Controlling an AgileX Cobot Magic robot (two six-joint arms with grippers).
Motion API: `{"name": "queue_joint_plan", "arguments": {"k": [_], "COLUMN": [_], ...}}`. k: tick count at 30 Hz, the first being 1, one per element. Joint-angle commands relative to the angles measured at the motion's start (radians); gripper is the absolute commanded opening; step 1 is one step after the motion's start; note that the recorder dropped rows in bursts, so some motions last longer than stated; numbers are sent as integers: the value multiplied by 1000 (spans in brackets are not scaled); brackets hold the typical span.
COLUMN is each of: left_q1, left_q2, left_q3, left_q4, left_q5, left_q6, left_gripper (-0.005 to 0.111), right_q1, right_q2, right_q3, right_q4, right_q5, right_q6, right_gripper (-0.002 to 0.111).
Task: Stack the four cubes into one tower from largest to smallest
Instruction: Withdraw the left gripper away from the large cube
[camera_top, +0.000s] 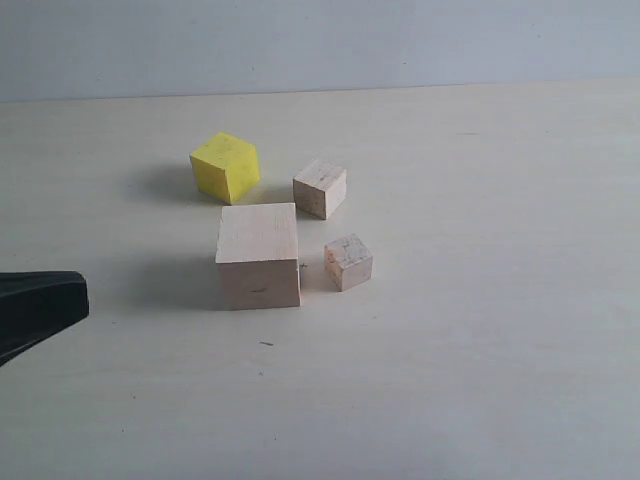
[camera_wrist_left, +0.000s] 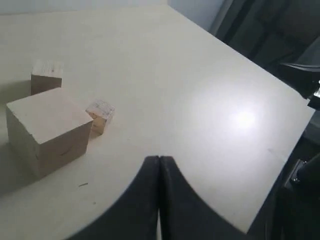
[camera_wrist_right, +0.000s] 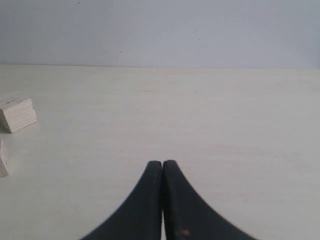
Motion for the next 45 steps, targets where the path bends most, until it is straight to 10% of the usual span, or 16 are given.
{"name": "queue_joint_plan", "arguments": {"k": [1, 45], "left_q1": [-6, -6], "left_q2": [-9, 26], "left_q3": [5, 5], "left_q4": [110, 177], "left_q5": [97, 67], "left_q6": [-4, -22], "left_gripper": [0, 0], "right_q1": [0, 0], "right_q2": [-6, -6], "right_q3": [4, 4], "right_q4": [-4, -4], "right_q5": [-6, -6], "right_q6": [0, 0], "right_gripper": [0, 0]}}
